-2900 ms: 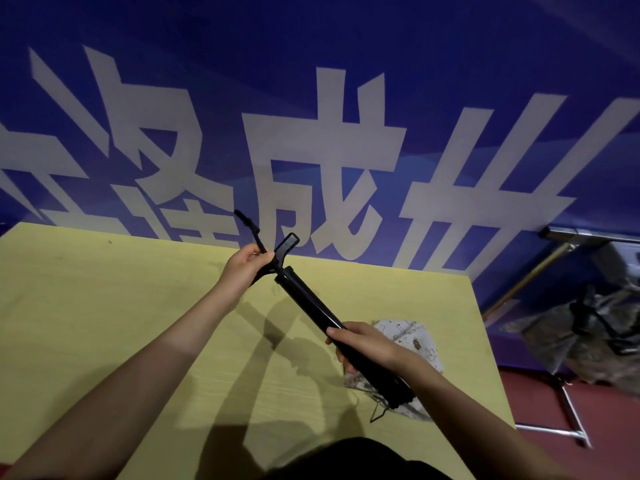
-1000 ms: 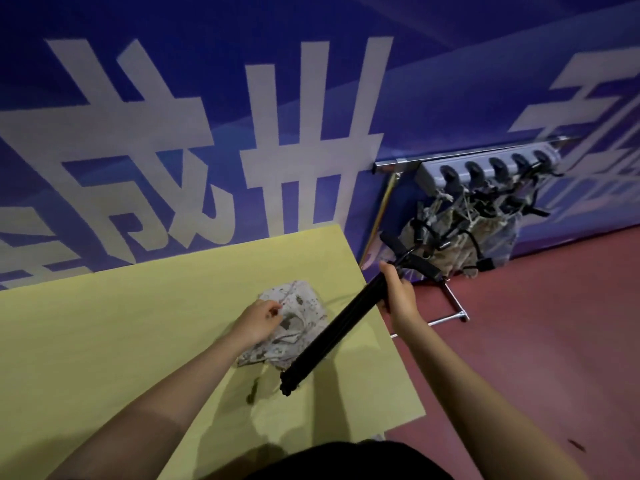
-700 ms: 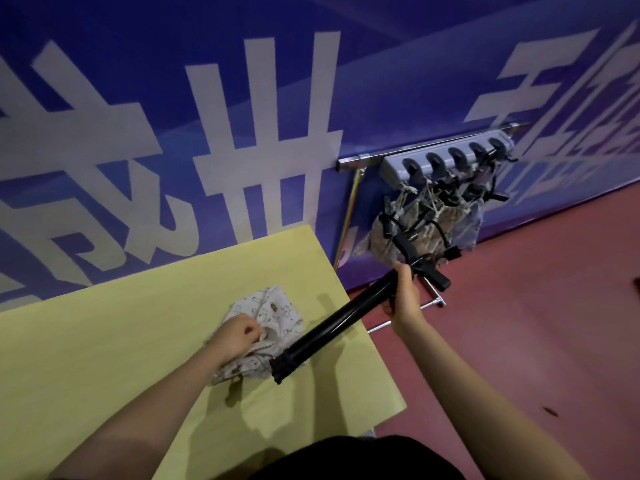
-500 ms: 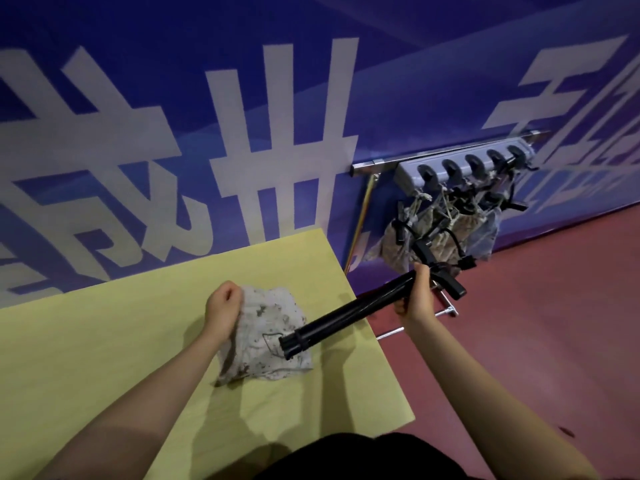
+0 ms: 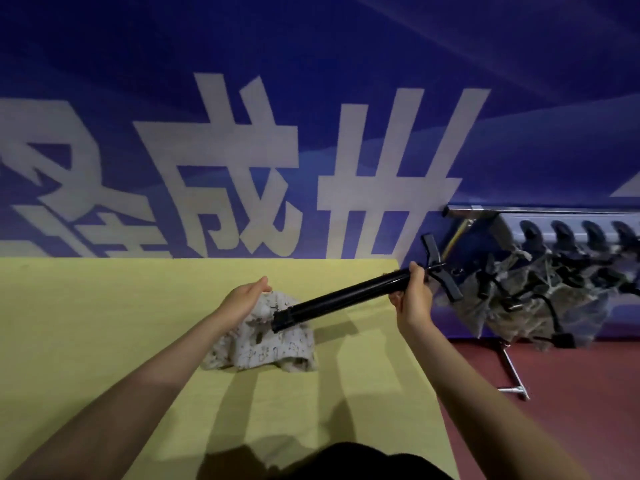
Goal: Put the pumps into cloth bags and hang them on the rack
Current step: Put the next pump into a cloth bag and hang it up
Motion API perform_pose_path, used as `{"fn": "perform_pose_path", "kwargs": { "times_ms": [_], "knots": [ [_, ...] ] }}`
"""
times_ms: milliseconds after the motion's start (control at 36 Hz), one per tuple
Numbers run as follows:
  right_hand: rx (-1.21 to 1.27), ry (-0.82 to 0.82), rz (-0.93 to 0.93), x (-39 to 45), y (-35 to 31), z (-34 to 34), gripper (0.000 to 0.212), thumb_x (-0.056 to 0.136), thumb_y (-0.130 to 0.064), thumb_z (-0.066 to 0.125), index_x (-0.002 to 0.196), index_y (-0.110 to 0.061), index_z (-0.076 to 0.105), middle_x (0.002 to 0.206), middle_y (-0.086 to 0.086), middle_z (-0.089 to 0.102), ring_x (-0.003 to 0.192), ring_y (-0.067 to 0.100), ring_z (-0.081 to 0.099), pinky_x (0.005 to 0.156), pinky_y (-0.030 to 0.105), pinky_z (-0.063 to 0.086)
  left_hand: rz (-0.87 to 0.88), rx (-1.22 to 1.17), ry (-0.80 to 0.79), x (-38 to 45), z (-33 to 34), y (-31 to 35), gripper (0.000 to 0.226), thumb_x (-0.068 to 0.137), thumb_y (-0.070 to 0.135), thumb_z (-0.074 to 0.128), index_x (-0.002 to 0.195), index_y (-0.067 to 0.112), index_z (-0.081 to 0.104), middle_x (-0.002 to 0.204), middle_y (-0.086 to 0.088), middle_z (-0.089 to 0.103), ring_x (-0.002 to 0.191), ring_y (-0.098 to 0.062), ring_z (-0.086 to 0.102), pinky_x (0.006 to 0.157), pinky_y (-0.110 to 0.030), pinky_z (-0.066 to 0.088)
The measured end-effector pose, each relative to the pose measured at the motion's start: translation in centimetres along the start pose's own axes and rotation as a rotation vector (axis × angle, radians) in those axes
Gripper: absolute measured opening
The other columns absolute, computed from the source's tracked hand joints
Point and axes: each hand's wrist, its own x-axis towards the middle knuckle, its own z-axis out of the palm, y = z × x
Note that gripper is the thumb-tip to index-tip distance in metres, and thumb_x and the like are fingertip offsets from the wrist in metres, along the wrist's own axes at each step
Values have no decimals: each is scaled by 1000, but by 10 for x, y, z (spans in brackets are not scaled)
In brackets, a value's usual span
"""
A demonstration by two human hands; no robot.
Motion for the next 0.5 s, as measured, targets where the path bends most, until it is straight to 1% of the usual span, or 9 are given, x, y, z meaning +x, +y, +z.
{"fn": "perform_pose_path", "kwargs": {
  "times_ms": [56, 83, 139, 167, 194, 278, 361, 444, 500],
  "knots": [
    [-9, -60, -6, -8, 9, 17, 27, 95, -34, 51, 75, -16, 55, 77, 12, 68, 48, 15, 47, 42, 23, 32, -66, -18, -13, -9, 0, -3, 54, 99, 54, 35, 125, 16, 63, 138, -2, 52, 131, -24, 45, 95, -31, 36],
    [3, -81, -3, -12, 12, 24, 27, 96, -33, 50, 77, -15, 56, 75, 11, 70, 50, 15, 49, 42, 23, 32, -88, -13, -12, -12, 1, -5, 52, 99, 53, 37, 120, 14, 65, 126, -2, 58, 126, -25, 50, 92, -31, 37],
    [37, -102, 6, -20, 16, 35, 25, 97, -32, 49, 81, -14, 57, 68, 5, 72, 58, 17, 56, 48, 25, 35, -99, 32, -7, -14, 1, -10, 42, 98, 51, 41, 90, 16, 62, 95, -5, 57, 105, -32, 61, 79, -30, 38],
    [47, -102, 12, -23, 17, 39, 24, 97, -31, 49, 83, -14, 57, 66, 4, 72, 61, 17, 57, 52, 27, 36, -112, 38, -3, -13, 1, -13, 43, 97, 52, 42, 83, 15, 58, 90, -6, 56, 95, -33, 62, 76, -31, 39],
    [58, -102, 13, -26, 18, 43, 23, 97, -31, 48, 84, -14, 56, 64, 3, 71, 62, 17, 58, 53, 27, 36, -133, 32, -10, -14, -1, -14, 45, 97, 52, 42, 82, 13, 59, 92, -7, 59, 92, -29, 61, 77, -31, 40],
    [59, -109, 4, -30, 22, 49, 24, 98, -30, 47, 82, -14, 56, 66, 3, 72, 61, 17, 55, 52, 27, 34, -84, -40, -37, -19, -9, -15, 41, 101, 42, 41, 100, 14, 72, 109, -4, 67, 102, -18, 61, 90, -29, 44],
    [73, -143, 33, -32, 24, 51, 26, 99, -30, 44, 82, -14, 56, 67, 3, 72, 65, 17, 57, 56, 28, 35, 12, -50, -111, -30, -14, -13, 39, 102, 40, 38, 97, 25, 73, 107, 2, 67, 100, -7, 59, 81, -19, 42],
    [96, -169, 77, -30, 29, 50, 28, 100, -33, 42, 85, -14, 55, 67, 3, 72, 74, 20, 61, 63, 30, 39, 64, -5, -168, -35, -16, -12, 41, 101, 42, 39, 87, 29, 75, 113, 0, 69, 108, -9, 60, 92, -23, 42],
    [73, -164, 86, -30, 34, 50, 31, 100, -36, 40, 85, -13, 56, 71, 6, 72, 73, 20, 60, 63, 31, 39, 95, 50, -203, -35, -20, -12, 44, 98, 50, 41, 81, 32, 76, 107, -2, 71, 107, -16, 63, 99, -27, 43]
  ]
}}
